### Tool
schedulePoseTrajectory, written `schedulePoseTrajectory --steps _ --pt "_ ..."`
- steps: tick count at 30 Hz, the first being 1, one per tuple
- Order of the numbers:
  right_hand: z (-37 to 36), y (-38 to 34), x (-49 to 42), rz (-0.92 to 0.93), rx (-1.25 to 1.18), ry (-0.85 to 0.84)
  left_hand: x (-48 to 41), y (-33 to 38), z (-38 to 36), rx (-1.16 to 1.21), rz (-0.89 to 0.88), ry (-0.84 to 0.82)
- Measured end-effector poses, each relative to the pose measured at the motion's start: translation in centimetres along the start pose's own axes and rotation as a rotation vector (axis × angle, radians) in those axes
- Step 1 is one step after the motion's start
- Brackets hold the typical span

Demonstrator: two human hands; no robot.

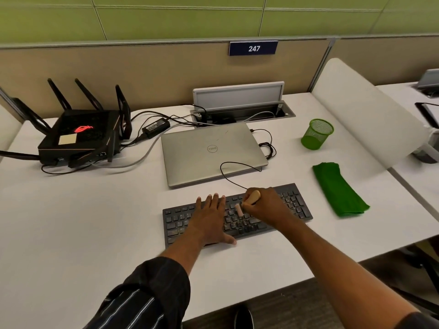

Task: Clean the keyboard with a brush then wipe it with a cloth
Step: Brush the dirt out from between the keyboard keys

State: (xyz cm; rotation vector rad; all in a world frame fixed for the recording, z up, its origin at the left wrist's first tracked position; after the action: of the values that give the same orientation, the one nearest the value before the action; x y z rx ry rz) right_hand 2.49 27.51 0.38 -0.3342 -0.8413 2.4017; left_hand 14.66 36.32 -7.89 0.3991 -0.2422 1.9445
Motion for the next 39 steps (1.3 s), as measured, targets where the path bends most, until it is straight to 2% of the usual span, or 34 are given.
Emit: schedulePoseTrajectory --steps 3,12,17,22,28,33,39 --pt "-0.3 -0.4 -0.1 -0.005 -0.014 0.032 0.1 -0.3 0.1 -0.009 -0.004 0.004" --pt "-2.1 -0.4 0.2 -0.040 0.009 -0.082 0.6 -1.1 0.0 -0.018 -0.011 0.009" --pt "-0.6 -1.0 -0.1 -0.043 0.003 0.066 0.9 -1.4 0.2 -0.016 -0.016 0.016" --pt "-1.9 -1.0 0.3 -0.048 -0.013 -0.048 1.1 -1.7 0.2 -0.022 -0.018 0.016" --pt "-1.0 -0.9 -0.1 -0.057 0.014 -0.008 1.0 -1.9 0.2 -0.017 -0.013 0.017" --pt "-1.9 -0.6 -0.2 -0.074 0.035 -0.105 0.9 -2.0 0.0 -0.017 -0.006 0.012" --pt "-0.9 -1.9 -0.7 -0.025 -0.001 0.047 0.7 -2.3 -0.2 -0.003 0.016 0.024"
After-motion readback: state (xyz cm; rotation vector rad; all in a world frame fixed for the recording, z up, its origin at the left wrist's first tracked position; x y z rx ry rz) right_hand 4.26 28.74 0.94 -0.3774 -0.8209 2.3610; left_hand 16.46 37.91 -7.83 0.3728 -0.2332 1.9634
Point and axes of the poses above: each hand's wrist, its own x-axis away from the middle knuckle, its own z-axis out of the back of the hand, y = z × x, the point moved 7 cm from there along -x, towards the middle knuckle, and after that the axes turned 15 degrees about z, right-handed, at the moved point
